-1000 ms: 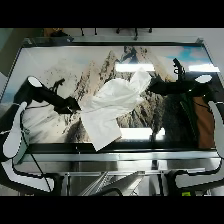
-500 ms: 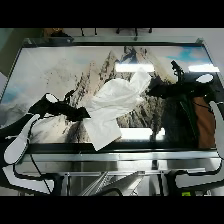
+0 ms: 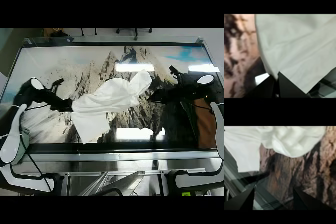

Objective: Fold the shirts.

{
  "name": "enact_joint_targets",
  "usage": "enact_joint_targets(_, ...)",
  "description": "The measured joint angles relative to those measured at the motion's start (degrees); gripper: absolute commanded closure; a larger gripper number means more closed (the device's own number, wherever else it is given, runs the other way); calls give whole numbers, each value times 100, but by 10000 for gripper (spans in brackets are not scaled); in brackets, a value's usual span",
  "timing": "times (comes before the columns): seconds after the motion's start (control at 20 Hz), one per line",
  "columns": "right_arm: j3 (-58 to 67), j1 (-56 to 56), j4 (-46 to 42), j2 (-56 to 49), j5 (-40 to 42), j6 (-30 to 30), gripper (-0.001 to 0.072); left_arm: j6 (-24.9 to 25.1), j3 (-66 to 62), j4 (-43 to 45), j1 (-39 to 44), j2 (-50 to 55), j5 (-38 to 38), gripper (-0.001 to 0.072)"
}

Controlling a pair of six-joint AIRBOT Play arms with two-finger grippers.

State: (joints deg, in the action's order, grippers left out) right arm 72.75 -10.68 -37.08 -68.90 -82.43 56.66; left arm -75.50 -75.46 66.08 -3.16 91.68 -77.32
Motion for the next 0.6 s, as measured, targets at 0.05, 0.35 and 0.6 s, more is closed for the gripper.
enact_joint_targets(0.05, -144, 0, -48, 44, -7, 37, 190, -59, 0, 188, -249, -87, -83, 692)
enact_joint_targets(0.35, -1598, 52, 48, 396, 946, -83, 190, -13, 490, 286, -1357, -317, -170, 692)
enact_joint_targets(0.6, -2011, 503, 1200, 155, 2699, -901, 190, 160, 691, 114, -1580, -345, 28, 692)
